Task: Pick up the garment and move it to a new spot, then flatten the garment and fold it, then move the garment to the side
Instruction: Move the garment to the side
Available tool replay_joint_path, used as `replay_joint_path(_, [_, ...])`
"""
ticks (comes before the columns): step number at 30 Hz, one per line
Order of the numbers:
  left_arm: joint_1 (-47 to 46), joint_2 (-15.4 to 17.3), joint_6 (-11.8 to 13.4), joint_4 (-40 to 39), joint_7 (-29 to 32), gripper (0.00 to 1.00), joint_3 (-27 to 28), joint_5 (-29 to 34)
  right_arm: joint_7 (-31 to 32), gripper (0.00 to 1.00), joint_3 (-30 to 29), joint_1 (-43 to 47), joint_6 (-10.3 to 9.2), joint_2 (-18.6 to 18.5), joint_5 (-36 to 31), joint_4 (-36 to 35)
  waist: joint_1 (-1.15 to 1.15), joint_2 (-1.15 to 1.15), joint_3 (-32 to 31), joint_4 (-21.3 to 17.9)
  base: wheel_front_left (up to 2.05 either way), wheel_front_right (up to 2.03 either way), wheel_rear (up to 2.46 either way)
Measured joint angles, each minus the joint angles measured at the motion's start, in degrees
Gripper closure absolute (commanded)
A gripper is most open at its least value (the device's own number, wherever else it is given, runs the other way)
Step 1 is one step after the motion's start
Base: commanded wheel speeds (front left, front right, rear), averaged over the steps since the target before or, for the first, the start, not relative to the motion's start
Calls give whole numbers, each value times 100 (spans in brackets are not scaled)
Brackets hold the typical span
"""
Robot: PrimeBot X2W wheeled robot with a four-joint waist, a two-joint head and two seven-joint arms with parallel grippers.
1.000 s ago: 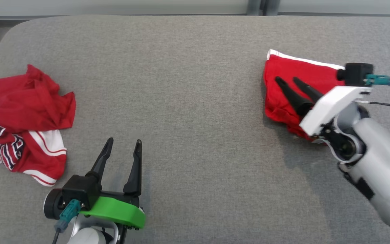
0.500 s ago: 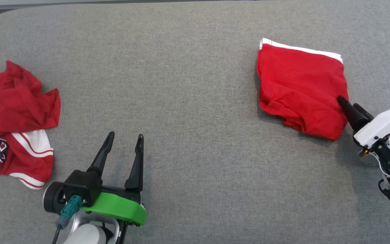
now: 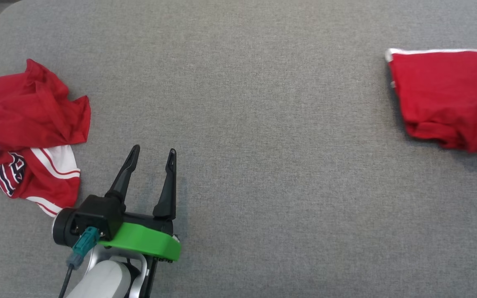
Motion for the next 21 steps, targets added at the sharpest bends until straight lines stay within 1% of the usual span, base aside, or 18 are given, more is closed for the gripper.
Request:
replay_joint_path(3, [-59, -48, -35, -3, -13, 0, -48, 25, -34, 100, -51, -405, 0, -375, -560, 486, 0, 0, 59, 56, 0, 0, 0])
replay_joint_path(6, [-118, -83, -56, -18, -14, 0, -87, 60, -57, 100, -41, -726, 0, -541, -1061, 909, 0, 0, 152, 73, 0, 0, 0])
replay_joint_path(8, [-151, -94, -53, -45, -16, 0, -89, 68, -107, 100, -103, -899, 0, -492, -1201, 1137, 0, 0, 218, 51, 0, 0, 0])
replay_joint_path(10, [-167, -93, -44, -85, -19, 0, -82, 96, -171, 100, -137, -1059, 0, -361, -1304, 1278, 0, 0, 274, -24, 0, 0, 0])
replay_joint_path(14, [-321, -68, -25, -170, -13, 0, -75, 161, -320, 100, -144, -1255, 2, -112, -1482, 1399, 0, 0, 388, -289, 0, 0, 0])
replay_joint_path(19, [-681, -53, -85, -223, 92, 0, -143, 303, -597, 100, -237, -1433, 1, -118, -1614, 1601, 0, 0, 628, -637, 0, 0, 0])
replay_joint_path(21, [-743, -45, -93, -220, 120, 0, -152, 334, -679, 100, -241, -1470, 1, -120, -1678, 1657, 0, 0, 692, -692, 0, 0, 0])
